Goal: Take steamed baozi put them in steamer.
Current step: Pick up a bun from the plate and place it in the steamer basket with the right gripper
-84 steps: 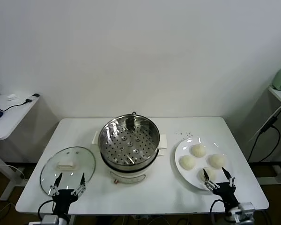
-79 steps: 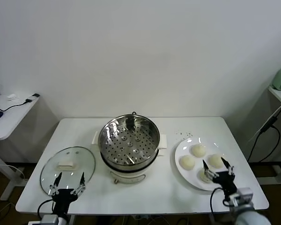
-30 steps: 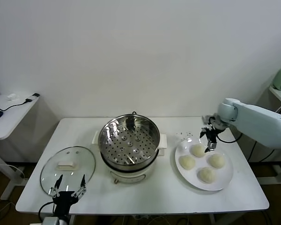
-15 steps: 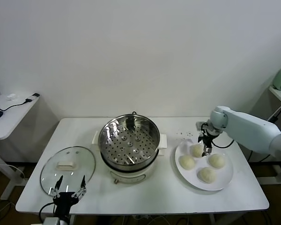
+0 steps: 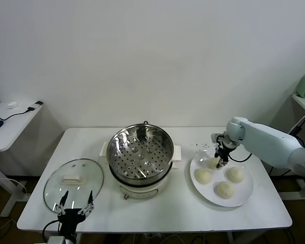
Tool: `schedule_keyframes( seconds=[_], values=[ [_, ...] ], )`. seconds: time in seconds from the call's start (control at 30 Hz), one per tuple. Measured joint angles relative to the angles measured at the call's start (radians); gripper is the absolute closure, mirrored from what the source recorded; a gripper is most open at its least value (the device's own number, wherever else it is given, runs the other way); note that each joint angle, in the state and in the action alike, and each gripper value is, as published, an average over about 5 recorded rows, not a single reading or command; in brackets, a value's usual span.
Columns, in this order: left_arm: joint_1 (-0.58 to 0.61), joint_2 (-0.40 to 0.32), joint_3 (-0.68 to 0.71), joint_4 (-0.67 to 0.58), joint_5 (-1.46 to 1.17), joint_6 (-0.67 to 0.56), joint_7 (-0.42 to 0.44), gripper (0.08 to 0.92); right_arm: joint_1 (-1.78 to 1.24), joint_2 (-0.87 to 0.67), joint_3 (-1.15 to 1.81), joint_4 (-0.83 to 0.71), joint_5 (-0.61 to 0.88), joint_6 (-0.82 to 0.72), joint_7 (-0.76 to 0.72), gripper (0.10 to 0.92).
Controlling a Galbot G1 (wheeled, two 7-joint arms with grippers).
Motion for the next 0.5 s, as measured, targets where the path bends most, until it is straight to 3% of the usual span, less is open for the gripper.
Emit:
schedule_keyframes(
  seconds=[0.5],
  values=[
    [0.000,0.000,0.011,-0.016,0.012,-0.001,-0.001,0.177,0.467,0.096,-0.210,0.237,0.190,0.144,-0.044,0.520]
  ],
)
